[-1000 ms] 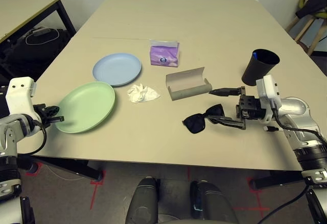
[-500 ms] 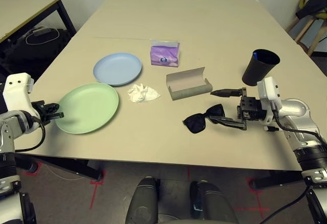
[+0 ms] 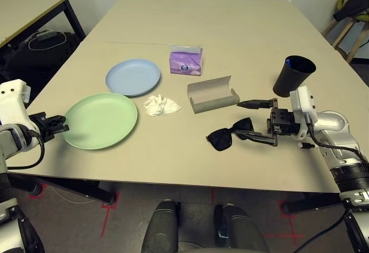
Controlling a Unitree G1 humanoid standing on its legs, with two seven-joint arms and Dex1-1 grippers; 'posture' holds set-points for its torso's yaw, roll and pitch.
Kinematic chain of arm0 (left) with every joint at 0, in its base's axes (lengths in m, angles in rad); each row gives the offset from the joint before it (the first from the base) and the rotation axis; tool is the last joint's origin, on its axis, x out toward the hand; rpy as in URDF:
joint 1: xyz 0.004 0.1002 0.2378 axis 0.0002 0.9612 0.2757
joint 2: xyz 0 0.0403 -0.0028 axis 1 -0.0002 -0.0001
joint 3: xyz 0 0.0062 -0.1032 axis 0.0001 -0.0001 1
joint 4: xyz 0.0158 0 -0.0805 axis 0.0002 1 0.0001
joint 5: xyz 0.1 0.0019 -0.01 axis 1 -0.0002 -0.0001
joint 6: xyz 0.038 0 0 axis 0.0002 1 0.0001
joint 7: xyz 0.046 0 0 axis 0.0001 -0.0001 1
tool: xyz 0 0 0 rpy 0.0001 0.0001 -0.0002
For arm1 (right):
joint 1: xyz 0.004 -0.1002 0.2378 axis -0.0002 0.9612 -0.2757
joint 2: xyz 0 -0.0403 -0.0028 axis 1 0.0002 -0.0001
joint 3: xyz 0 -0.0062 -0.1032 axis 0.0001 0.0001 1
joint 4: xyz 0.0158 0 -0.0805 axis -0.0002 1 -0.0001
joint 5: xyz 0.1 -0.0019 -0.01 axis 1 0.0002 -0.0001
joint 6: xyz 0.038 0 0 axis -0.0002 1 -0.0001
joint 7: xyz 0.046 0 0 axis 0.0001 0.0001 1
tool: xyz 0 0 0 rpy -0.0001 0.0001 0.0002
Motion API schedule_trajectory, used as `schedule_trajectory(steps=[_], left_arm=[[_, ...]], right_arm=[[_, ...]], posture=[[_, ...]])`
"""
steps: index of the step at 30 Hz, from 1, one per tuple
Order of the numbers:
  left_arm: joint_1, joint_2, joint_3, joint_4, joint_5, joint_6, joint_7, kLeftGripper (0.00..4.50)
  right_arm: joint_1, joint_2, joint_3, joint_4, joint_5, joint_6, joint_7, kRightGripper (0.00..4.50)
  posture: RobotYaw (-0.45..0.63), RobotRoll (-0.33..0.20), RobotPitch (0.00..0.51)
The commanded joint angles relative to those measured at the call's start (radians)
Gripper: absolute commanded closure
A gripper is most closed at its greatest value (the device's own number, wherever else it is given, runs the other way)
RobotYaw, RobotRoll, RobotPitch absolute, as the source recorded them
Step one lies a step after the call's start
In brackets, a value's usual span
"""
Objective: Organize and tidy the items on the table.
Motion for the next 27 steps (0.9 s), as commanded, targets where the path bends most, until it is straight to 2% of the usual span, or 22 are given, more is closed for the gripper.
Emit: schedule_trajectory(steps=[1,17,27], left_arm=[[0.005,0.003,0.029,-0.014,-0.017,0.036,0.004,4.46],[-0.089,-0.032,0.085,-0.103,-0.044,0.198,0.070,4.46],[-0.211,-0.094,0.097,-0.063,-0.043,0.211,0.120,4.46]], right_arm=[[-0.003,-0.002,0.007,-0.006,-0.004,0.009,0.000,0.00],[-0.002,-0.002,0.008,-0.018,-0.006,0.020,-0.003,0.00],[0.000,-0.002,0.005,-0.019,-0.007,0.020,-0.007,0.00]], posture=[[0.18,0.000,0.076],[0.18,0.000,0.078],[0.18,0.000,0.079]])
